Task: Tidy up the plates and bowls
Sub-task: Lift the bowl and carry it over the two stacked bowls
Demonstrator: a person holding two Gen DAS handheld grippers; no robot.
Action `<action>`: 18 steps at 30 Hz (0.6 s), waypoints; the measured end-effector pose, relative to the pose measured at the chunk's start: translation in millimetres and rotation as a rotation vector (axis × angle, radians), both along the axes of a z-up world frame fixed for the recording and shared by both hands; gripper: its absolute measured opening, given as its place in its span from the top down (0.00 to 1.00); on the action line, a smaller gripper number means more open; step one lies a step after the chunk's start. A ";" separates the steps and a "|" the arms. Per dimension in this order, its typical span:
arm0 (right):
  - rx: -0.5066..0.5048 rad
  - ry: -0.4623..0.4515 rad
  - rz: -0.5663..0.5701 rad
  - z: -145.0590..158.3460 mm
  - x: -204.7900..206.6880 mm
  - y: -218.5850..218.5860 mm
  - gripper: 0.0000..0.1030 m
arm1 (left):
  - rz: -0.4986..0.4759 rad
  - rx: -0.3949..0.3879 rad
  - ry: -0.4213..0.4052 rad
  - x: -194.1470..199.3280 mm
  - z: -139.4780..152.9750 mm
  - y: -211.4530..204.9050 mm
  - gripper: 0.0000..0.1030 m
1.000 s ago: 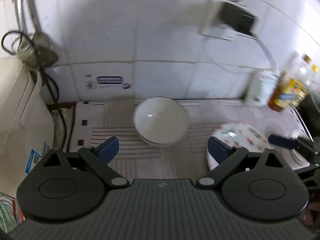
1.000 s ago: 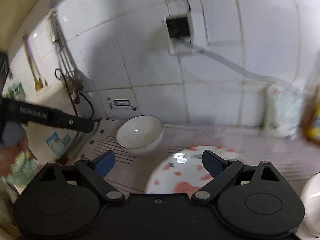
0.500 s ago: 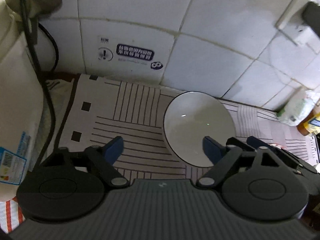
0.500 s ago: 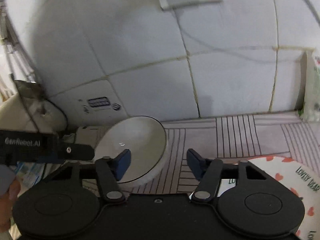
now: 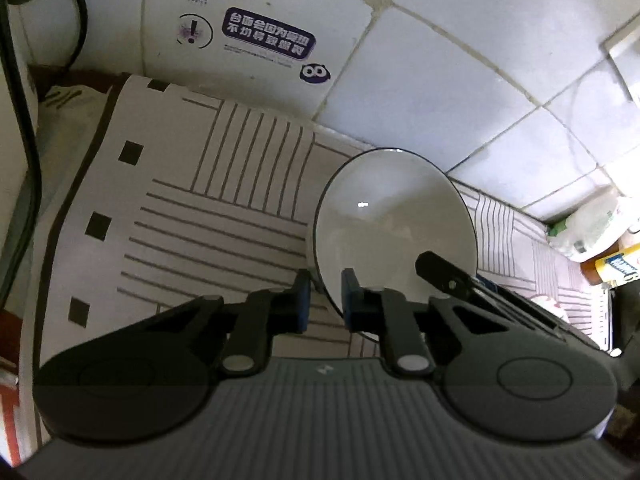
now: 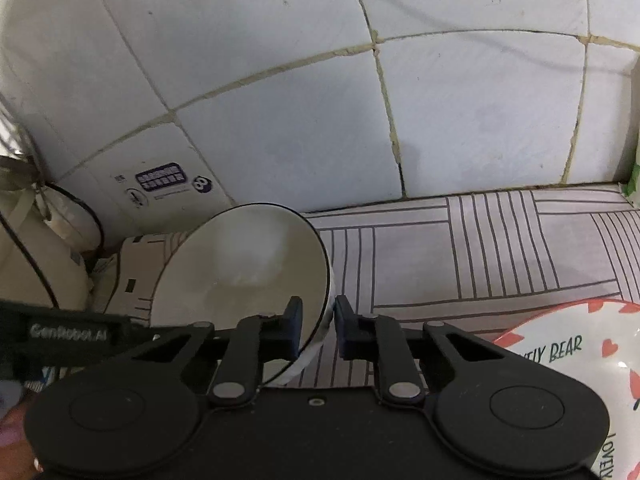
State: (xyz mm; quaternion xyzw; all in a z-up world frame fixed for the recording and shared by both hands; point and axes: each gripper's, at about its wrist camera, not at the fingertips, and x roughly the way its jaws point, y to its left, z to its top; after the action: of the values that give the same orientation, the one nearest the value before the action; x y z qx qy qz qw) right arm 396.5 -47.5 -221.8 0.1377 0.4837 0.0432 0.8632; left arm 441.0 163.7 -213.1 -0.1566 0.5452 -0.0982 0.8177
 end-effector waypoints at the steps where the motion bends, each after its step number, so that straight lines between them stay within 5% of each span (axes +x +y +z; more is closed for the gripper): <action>1: -0.011 0.021 -0.007 3.4 1.0 2.3 0.82 | -0.010 0.020 -0.004 -2.1 2.6 -3.7 0.86; 8: 0.019 -0.046 0.023 40.9 -16.6 -7.7 0.82 | -0.055 0.013 0.014 -26.8 17.2 -10.9 0.85; 18: 0.073 -0.122 -0.009 83.2 -70.2 -40.1 0.84 | -0.116 0.013 -0.062 -72.6 69.9 -30.1 0.85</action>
State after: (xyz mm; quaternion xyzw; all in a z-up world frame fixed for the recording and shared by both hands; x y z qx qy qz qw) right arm 326.3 -87.6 -138.6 0.1686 0.4277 0.0652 0.8856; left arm 368.4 133.6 -143.2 -0.1161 0.5285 -0.1467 0.8281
